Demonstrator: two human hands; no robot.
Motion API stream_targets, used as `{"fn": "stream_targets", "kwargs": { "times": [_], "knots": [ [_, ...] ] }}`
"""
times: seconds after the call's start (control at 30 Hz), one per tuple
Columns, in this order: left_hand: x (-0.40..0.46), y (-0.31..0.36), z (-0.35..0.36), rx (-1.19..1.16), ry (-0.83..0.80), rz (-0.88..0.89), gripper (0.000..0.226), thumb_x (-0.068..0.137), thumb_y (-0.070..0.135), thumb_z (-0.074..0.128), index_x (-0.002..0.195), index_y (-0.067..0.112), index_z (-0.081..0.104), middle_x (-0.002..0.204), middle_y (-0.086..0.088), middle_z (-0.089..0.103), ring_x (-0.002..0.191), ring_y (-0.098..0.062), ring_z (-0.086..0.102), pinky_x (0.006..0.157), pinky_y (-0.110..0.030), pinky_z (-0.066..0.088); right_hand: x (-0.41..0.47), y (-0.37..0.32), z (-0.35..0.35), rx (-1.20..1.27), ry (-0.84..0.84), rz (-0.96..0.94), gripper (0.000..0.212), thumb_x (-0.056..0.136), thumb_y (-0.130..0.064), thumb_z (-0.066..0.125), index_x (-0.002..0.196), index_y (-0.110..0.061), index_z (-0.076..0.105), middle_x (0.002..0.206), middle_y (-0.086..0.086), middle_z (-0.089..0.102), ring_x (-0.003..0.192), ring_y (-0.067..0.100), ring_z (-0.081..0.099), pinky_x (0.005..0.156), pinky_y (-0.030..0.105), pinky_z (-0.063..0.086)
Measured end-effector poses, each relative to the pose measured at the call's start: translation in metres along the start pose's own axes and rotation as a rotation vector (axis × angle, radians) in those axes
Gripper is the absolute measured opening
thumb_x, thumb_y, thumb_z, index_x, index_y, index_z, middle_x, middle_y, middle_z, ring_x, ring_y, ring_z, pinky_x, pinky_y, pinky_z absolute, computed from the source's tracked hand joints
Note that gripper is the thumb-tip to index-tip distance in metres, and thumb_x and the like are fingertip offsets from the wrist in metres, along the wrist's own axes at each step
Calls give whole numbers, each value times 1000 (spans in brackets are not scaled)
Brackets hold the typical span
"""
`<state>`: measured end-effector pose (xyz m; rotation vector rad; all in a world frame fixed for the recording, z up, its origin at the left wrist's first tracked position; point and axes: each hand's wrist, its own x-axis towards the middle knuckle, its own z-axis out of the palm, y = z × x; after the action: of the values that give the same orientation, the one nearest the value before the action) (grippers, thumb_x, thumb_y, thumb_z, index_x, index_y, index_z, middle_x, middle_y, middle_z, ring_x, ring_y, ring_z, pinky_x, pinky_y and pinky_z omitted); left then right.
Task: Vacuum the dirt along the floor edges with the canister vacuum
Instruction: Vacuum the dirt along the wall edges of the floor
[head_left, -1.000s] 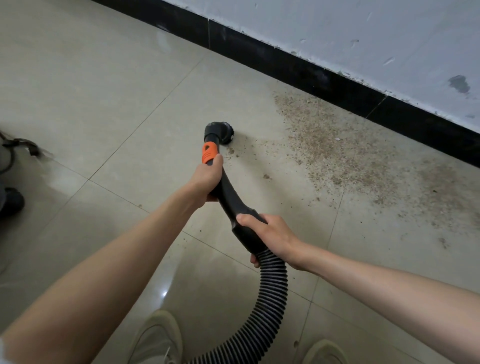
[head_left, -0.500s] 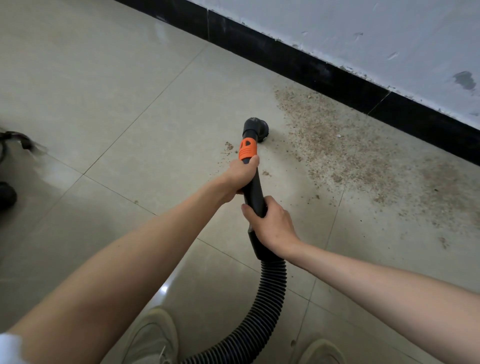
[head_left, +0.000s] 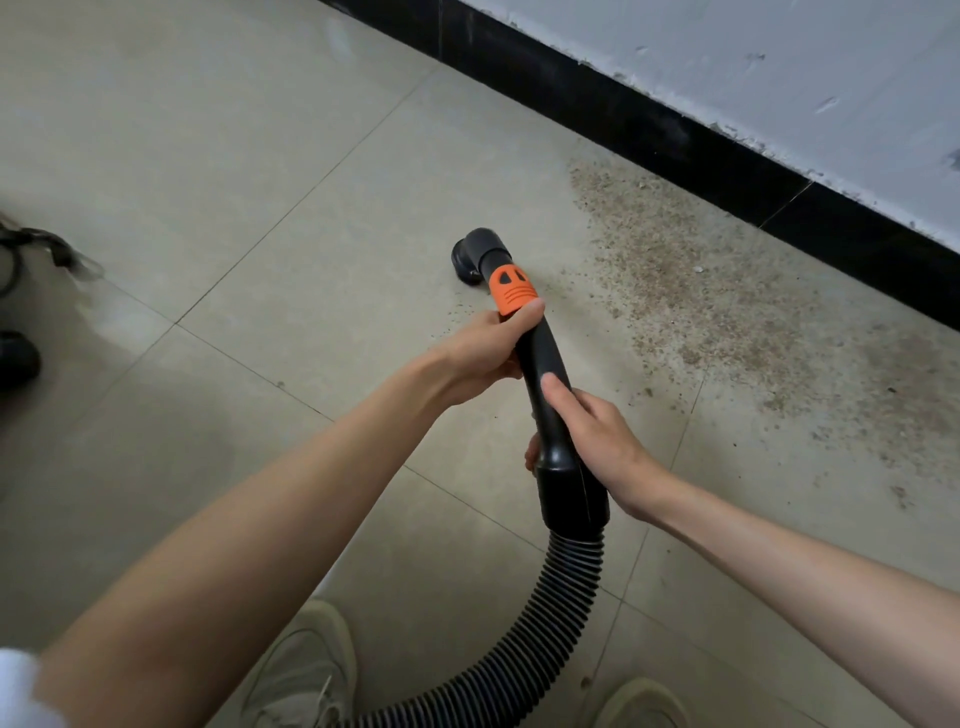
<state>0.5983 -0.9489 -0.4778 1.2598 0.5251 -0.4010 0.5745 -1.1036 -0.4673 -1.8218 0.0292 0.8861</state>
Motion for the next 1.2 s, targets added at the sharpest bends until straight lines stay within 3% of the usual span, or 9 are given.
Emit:
{"fn": "stream_targets", "kwargs": {
  "times": [0.17,0.3,0.47,0.57,0.63,0.8,0.9,1.03,1.2],
  "knots": [
    [-7,-1,6,-15,2,-2,28,98,35,47,91,8,53,87,-10,51,88,-24,45,79,-34,39,2,-1,6,-143,148,-39,45,97,-51,46,81,-10,52,57,4,64,51,23,67,55,33,53],
    [-17,-15,13,26,-33,-22,27,99,35,46,93,10,51,80,-5,50,69,-16,44,62,-23,37,-8,10,2,-198,141,-44,45,97,-51,45,80,-10,50,55,6,64,48,26,66,52,34,51],
    [-24,-24,14,-33,-31,-49,23,98,33,48,94,11,53,95,-10,52,87,-23,47,82,-34,42,-12,12,3,-113,64,7,38,101,-43,43,81,-11,48,50,6,61,45,26,62,50,31,48],
    [-26,-28,9,67,18,-73,23,97,37,50,94,14,54,90,-3,52,77,-17,42,66,-24,35,-12,12,8,-2,27,114,34,101,-35,41,88,-6,53,56,8,63,51,24,64,53,32,52],
    [-28,-33,5,129,40,-98,23,95,40,51,93,17,56,90,0,52,75,-15,39,63,-25,30,-13,14,16,-32,53,115,36,101,-37,39,89,-6,51,56,5,61,47,23,61,49,31,49],
    [-28,-27,3,76,52,-110,22,91,41,58,82,21,59,79,5,56,70,-12,44,62,-25,30,-11,14,23,-124,160,42,43,99,-50,38,82,-11,46,42,-1,54,36,21,53,40,26,42],
    [-28,-23,4,-87,58,-113,25,92,41,57,77,21,59,59,10,62,60,-9,50,59,-24,32,-15,14,16,-69,127,90,43,100,-50,40,82,-11,44,42,2,53,34,22,50,36,25,42],
    [-39,-42,3,-140,65,-105,24,92,38,57,82,17,58,57,9,62,52,-5,54,60,-22,37,-29,21,14,-48,48,150,42,99,-51,41,84,-12,44,43,5,51,33,23,48,36,26,42],
    [-57,-59,-2,-312,123,-83,19,92,30,59,84,13,59,76,-3,59,78,-19,52,78,-31,41,-37,31,23,-188,40,79,44,98,-53,41,79,-13,44,41,2,52,33,24,50,37,24,39]
  ]
}}
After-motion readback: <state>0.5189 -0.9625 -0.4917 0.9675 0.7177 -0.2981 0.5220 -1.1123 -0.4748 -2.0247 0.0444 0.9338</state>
